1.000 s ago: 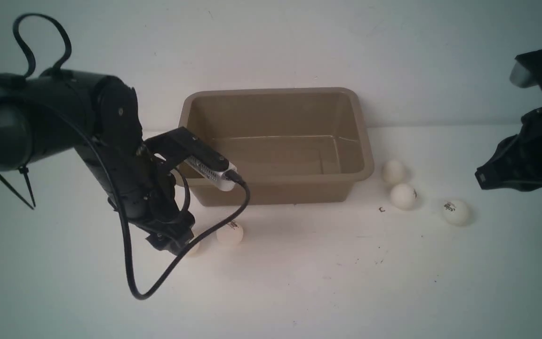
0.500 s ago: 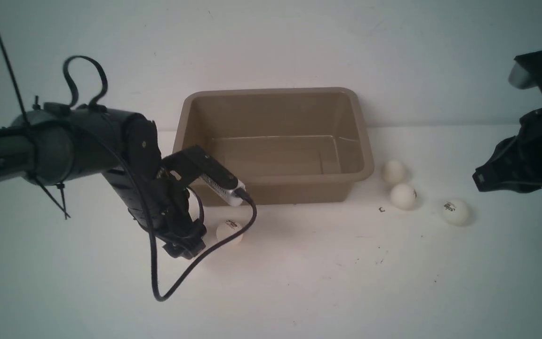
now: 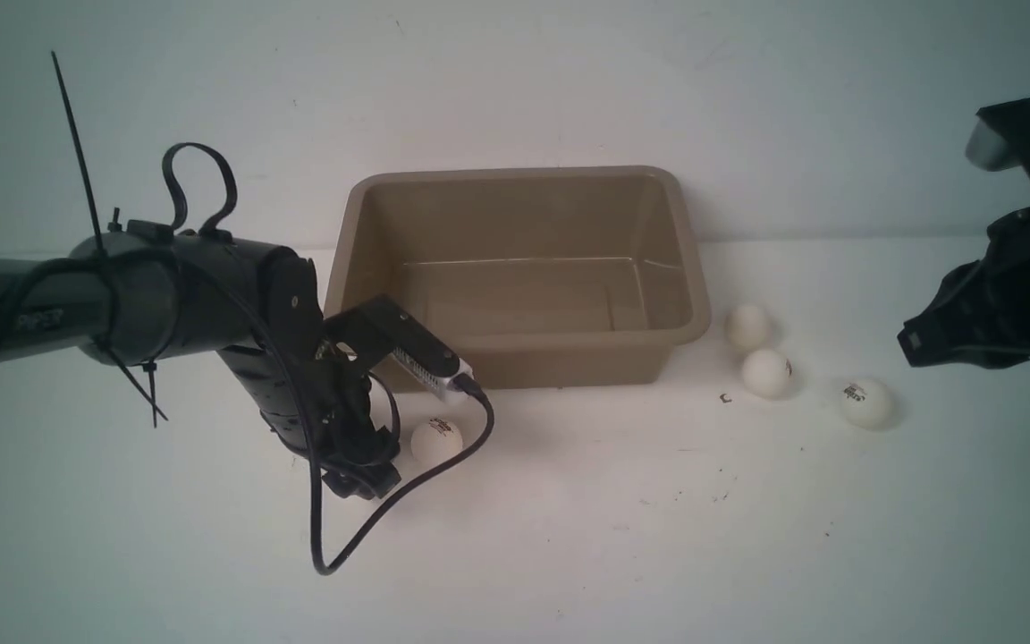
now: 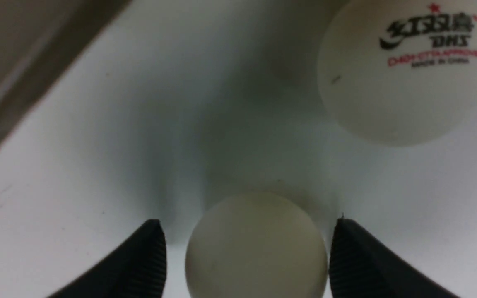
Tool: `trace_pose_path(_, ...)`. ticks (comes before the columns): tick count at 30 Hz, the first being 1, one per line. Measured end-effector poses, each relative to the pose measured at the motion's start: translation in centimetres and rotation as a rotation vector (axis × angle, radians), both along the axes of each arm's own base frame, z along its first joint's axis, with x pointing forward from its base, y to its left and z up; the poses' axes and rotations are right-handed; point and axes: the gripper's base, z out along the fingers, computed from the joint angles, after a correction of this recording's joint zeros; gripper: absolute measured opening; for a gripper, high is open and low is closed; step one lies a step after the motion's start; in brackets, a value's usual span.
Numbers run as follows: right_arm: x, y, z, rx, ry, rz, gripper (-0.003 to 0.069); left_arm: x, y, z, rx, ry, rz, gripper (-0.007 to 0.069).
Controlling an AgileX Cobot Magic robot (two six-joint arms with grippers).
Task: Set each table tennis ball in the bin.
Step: Use the left arm to clamp the table tennis ball closest to it, then use the left arm to put the table tennis ball into the box
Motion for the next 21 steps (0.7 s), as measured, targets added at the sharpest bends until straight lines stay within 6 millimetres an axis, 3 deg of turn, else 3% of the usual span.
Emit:
trace_pose_path(4, 0.0, 0.0, 0.0, 0.0, 0.0, 0.0, -0.0002, -0.1, 0.0, -0.2, 0.003, 0.012, 0.001, 0.0346)
trace_pose_path(8, 0.0, 0.0, 0.0, 0.0, 0.0, 0.0, -0.0002, -0.5, 0.1, 0.3, 0.011, 0.047, 0.003, 0.0349)
trace_pose_path(12, 0.0, 0.0, 0.0, 0.0, 0.0, 0.0, -0.0002, -1.5, 0.4, 2.7, 0.003, 0.062, 0.033, 0.0349)
trace_pose_path(14, 0.0, 0.0, 0.0, 0.0, 0.0, 0.0, -0.0002, -1.9, 0.5, 4.9, -0.015, 0.019, 0.044, 0.0349)
trace_pose_path(17, 0.0, 0.0, 0.0, 0.0, 0.0, 0.0, -0.0002, -2.1, 0.4, 9.6, -0.079, -0.143, 0.05, 0.0349)
trace_pose_path(21, 0.0, 0.0, 0.0, 0.0, 0.0, 0.0, -0.0002, -0.7, -0.2, 14.9, -0.178, -0.401, 0.057, 0.0349)
